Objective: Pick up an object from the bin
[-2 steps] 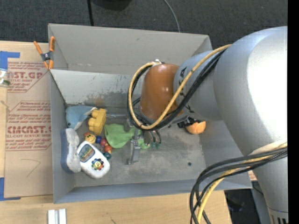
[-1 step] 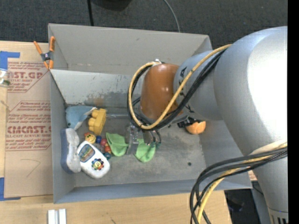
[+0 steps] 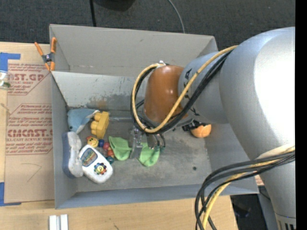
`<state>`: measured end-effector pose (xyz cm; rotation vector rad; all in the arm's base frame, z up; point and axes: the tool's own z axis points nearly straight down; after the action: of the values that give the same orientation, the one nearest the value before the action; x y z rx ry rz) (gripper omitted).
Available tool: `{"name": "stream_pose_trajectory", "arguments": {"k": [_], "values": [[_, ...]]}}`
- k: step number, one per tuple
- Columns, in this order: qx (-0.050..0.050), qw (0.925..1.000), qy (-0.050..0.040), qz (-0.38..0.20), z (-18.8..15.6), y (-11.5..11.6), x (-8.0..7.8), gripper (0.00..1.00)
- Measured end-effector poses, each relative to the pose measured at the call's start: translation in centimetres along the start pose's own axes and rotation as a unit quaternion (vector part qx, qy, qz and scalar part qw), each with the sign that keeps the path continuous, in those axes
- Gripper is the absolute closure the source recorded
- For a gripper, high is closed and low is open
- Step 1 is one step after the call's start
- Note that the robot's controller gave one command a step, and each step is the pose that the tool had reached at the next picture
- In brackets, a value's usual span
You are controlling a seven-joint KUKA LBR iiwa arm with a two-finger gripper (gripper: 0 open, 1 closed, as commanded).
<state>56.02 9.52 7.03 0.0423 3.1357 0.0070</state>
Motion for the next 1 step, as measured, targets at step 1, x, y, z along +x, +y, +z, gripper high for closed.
{"name": "stream_pose_trajectory", "arguments": {"k": [1], "values": [[0.0,0.9999,-0.001,0.016,-0.18,1.56,2.21,1.0]]}}
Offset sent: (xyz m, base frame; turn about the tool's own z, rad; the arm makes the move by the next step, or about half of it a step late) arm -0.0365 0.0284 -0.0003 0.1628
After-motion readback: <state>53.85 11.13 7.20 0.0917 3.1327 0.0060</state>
